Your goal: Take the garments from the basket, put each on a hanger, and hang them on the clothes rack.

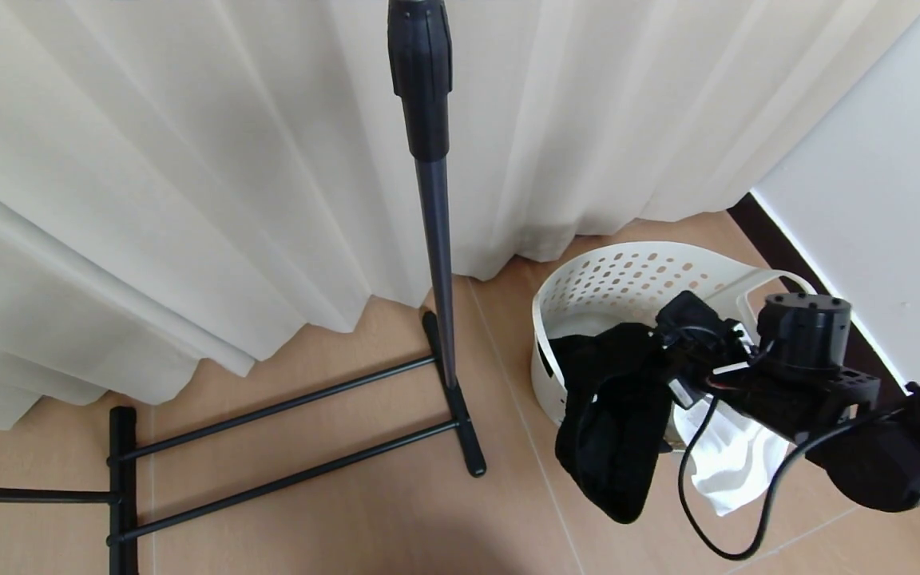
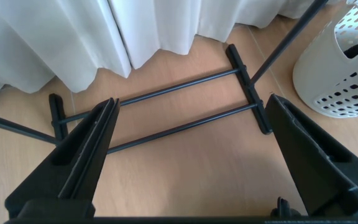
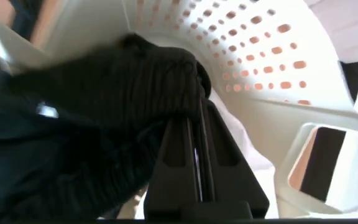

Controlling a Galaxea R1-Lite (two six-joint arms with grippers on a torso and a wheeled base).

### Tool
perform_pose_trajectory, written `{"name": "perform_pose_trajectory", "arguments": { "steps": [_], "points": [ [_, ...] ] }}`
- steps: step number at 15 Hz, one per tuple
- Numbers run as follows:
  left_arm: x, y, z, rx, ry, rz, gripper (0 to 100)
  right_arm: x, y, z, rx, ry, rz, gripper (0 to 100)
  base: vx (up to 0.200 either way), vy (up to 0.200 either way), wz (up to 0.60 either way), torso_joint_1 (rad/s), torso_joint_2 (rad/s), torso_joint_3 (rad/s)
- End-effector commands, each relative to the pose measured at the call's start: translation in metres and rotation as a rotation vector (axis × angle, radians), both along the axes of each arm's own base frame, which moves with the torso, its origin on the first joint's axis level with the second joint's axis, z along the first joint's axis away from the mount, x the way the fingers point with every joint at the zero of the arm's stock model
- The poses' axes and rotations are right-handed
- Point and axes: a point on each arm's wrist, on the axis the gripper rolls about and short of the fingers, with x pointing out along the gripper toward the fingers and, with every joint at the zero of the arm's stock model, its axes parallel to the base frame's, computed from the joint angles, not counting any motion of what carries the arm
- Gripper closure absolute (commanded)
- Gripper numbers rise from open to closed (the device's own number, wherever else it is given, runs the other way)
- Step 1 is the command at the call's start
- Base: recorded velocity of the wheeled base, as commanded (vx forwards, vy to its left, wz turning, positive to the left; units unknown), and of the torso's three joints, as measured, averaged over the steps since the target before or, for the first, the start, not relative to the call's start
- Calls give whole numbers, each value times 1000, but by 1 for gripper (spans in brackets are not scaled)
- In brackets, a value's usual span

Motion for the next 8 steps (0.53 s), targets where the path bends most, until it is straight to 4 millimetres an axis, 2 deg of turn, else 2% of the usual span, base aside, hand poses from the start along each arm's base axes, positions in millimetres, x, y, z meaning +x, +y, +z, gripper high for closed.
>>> {"name": "perform_pose_trajectory", "arguments": {
  "steps": [1, 2, 3, 5, 6, 7, 8],
  "points": [
    [0, 0, 0, 0, 0, 0, 0, -88, 0, 68, 215, -167, 59, 100, 0, 0, 0, 0, 0, 0],
    [0, 0, 0, 0, 0, 0, 0, -104, 0, 81, 256, -197, 78, 100, 0, 0, 0, 0, 0, 0],
    [0, 0, 0, 0, 0, 0, 0, -142, -4, 106, 307, -260, 138, 100, 0, 0, 0, 0, 0, 0],
    [0, 0, 0, 3, 0, 0, 0, -188, -7, 134, 359, -334, 263, 100, 0, 0, 0, 0, 0, 0],
    [0, 0, 0, 5, 0, 0, 0, -205, -11, 142, 374, -340, 309, 100, 0, 0, 0, 0, 0, 0],
    [0, 0, 0, 3, 0, 0, 0, -216, -16, 142, 371, -325, 320, 100, 0, 0, 0, 0, 0, 0],
    [0, 0, 0, 5, 0, 0, 0, -217, -17, 141, 362, -305, 323, 100, 0, 0, 0, 0, 0, 0]
  ]
}}
